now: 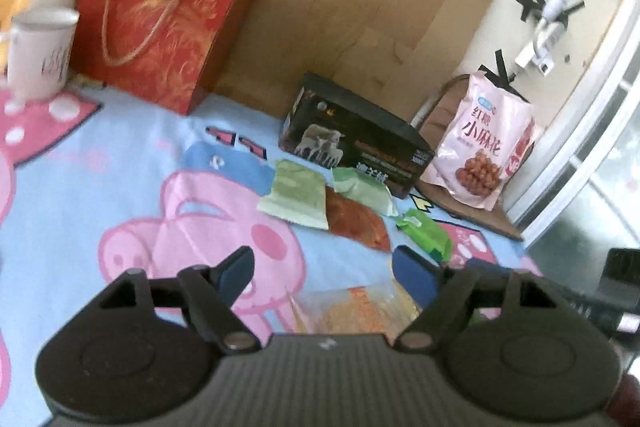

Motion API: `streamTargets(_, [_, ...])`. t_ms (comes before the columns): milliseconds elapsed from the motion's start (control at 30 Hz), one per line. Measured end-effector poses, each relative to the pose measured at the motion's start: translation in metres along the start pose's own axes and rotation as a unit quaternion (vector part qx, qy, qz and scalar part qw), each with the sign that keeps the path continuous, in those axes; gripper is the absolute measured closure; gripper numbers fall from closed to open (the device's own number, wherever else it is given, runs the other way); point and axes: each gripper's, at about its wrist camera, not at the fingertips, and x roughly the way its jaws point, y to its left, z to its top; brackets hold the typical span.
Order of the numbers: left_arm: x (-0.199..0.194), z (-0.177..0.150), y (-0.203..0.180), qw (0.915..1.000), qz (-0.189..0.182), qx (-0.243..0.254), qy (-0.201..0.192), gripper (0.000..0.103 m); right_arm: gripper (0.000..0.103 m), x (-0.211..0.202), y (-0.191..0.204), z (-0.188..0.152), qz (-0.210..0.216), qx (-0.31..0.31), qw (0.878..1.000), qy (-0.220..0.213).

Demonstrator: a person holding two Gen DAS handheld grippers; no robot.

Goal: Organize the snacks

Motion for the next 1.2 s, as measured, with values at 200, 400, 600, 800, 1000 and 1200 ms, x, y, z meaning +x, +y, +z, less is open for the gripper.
streamTargets(200, [0.002, -0.015, -0.004, 0.9991, -0.024, 0.000, 0.037, 0.025, 0.054, 0.009, 0.045, -0.009, 0.064, -0.112, 0.989, 0.070])
streamTargets(400, [0.006, -0.029, -0.001, 0.9977, -0.033, -0.003, 0.059, 0.025, 0.054, 0.019, 0.053, -0.023, 0.102, -0.106, 0.982, 0.119])
streamTargets(600, [0.012, -0.032, 0.000, 0.9971, -0.031, -0.008, 0.069, 0.025, 0.053, 0.028, 0.031, -0.022, 0.038, -0.087, 0.989, 0.112])
streamTargets(800, [0.012, -0.033, 0.000, 0.9966, -0.041, -0.016, 0.069, 0.024, 0.037, 0.023, 0.045, -0.034, 0.027, -0.135, 0.984, 0.115])
streamTargets(1000, [0.019, -0.036, -0.001, 0.9961, -0.032, -0.013, 0.081, 0.038, 0.038, 0.044, 0.067, -0.041, 0.077, -0.124, 0.981, 0.128])
streamTargets(1200, [-0.002, -0.027, 0.014, 0.9984, -0.007, -0.025, 0.050, 0.034, 0.038, 0.055, 0.100, -0.042, 0.121, -0.165, 0.971, 0.121])
